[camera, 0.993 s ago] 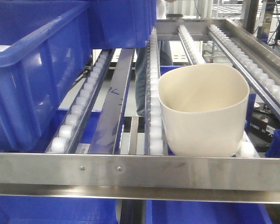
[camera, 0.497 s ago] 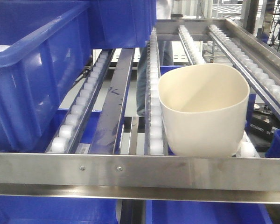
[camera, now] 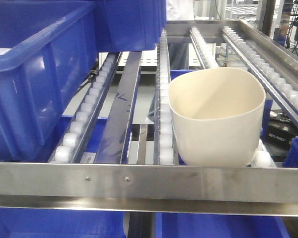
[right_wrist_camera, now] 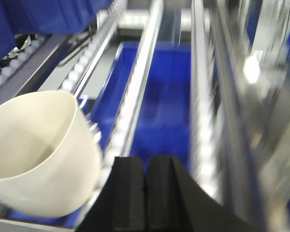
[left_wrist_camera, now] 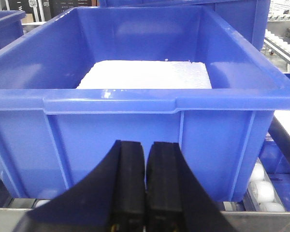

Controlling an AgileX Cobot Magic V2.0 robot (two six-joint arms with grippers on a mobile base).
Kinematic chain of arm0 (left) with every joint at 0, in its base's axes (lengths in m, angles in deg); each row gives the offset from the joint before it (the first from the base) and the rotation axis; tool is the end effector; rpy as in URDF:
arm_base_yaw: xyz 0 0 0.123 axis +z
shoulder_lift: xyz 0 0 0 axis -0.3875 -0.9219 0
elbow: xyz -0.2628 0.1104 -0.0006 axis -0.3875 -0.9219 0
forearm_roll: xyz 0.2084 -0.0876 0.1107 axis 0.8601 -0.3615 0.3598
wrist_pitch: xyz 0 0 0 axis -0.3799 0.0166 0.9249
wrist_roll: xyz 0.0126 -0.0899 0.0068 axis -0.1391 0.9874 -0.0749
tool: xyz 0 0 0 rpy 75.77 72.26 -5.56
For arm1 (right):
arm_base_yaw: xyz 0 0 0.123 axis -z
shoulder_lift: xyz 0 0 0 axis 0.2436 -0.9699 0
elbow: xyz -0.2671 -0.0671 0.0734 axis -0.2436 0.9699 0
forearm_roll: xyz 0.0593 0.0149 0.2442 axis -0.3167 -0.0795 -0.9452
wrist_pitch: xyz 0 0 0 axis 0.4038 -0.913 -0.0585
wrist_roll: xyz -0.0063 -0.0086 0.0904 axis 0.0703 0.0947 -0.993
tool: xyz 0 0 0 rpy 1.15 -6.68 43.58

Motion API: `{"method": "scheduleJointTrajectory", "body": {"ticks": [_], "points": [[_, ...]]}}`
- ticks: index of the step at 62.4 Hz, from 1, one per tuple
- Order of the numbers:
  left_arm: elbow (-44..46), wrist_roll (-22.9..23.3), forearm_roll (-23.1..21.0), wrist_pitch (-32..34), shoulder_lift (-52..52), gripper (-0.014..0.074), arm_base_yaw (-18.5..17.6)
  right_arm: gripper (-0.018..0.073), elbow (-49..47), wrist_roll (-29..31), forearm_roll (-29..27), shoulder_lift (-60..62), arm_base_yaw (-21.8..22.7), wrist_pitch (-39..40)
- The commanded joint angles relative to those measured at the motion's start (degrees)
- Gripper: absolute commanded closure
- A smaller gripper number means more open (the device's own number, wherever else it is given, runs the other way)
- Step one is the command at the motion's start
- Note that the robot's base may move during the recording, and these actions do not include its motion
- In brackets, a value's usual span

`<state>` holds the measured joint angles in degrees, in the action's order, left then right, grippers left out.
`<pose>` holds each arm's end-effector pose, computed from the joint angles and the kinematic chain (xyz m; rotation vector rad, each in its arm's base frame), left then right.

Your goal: Move white bin to right shelf second layer

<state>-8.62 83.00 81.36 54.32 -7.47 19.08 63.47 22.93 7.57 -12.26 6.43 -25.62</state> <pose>0.0561 -0.0039 0.2024 0.0694 1.5771 -0.0355 0.0880 0.0119 0.2449 -0.1157 1.6679 0.0989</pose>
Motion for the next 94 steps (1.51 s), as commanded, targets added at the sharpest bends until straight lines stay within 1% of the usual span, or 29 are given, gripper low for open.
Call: {"method": "scheduleJointTrajectory", "body": {"ticks": [1,4,9,14,23,24,26,29,38,94], "points": [[-1.52,0.3,-0.43,4.61,0.95,0.0512,-0.24,0.0511,-1.31,9.04,-1.95,3.39,0.35,6.25],[-1.52,0.3,-0.43,4.61,0.95,0.0512,-0.24,0.0511,-0.44,11.07,-2.43,5.49,0.42,6.26],[-1.52,0.3,-0.43,4.61,0.95,0.0512,-0.24,0.0511,2.27,10.82,-2.43,9.11,1.54,6.49],[-1.52,0.3,-0.43,4.61,0.95,0.0512,-0.24,0.0511,5.8,8.08,-2.19,13.32,3.36,6.82],[-1.52,0.3,-0.43,4.61,0.95,0.0512,-0.24,0.0511,11.52,2.87,0.32,20.76,5.23,7.38],[-1.52,0.3,-0.43,4.61,0.95,0.0512,-0.24,0.0511,11.64,2.61,0.48,21.4,5.3,6.05],[-1.52,0.3,-0.43,4.61,0.95,0.0512,-0.24,0.0511,11.4,2.49,0.6,21.04,5.36,3.59],[-1.52,0.3,-0.43,4.61,0.95,0.0512,-0.24,0.0511,11.41,2.26,0.6,20.92,5.36,3.43],[-1.52,0.3,-0.43,4.61,0.95,0.0512,-0.24,0.0511,11.41,2.26,0.6,21.07,5.42,6.94],[-1.52,0.3,-0.43,4.61,0.95,0.0512,-0.24,0.0511,11.36,2.26,0.6,21.02,5.42,6.86]]}}
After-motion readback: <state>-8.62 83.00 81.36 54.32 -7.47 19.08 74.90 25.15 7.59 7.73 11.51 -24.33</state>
